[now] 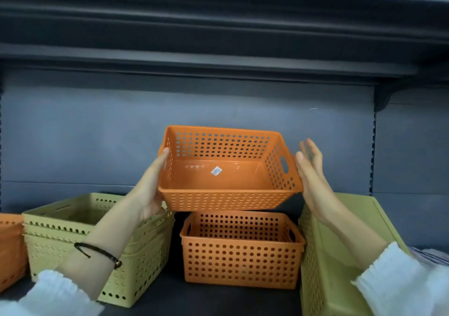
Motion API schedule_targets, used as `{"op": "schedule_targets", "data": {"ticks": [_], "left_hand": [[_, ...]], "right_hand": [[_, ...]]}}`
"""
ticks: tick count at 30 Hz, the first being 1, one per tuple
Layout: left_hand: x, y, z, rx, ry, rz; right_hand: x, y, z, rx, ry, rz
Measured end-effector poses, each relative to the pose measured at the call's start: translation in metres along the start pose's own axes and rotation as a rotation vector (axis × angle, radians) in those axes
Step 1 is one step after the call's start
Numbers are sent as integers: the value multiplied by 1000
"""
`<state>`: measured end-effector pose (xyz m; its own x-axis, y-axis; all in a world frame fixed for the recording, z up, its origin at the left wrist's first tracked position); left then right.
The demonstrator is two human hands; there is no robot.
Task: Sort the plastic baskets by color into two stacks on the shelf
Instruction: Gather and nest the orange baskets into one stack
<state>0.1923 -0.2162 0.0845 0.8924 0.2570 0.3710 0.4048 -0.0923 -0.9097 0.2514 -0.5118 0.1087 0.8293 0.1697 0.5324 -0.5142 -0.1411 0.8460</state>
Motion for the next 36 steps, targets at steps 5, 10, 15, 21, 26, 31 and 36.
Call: {"op": "schedule_targets", "data": {"ticks": [5,10,15,21,26,31,36], "left_hand": [[12,2,-4,-289,-85,-255],[11,22,-17,-63,-94,-377],[18,42,-15,201,-153,-387],[10,82,-13,237,-71,-276],[4,104,-1,367,-50,-303],[-5,125,4,449,-7,-215],[-17,124,11,444,-3,-240]], "right_hand": [[7,-23,10,91,-14,-104],[12,-47,12,-52,-78,-207],[13,-60,16,-291,-121,-260],[15,-65,24,-425,-221,-331],[11,-74,14,-636,-144,-404],[-4,-96,-8,-891,52,-640],[-16,-87,-29,-1080,155,-680]]}}
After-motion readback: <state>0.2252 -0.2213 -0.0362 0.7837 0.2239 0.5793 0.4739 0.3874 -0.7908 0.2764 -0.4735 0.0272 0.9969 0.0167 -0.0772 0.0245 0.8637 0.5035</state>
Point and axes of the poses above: each hand's wrist, its own x-axis towards the middle knuckle, its own z-axis out of the back of the hand, y = z × x, the point moved 6 cm from there along x, towards the middle knuckle, and after that the axes turned 10 degrees about -z, right-handed, at the moved point
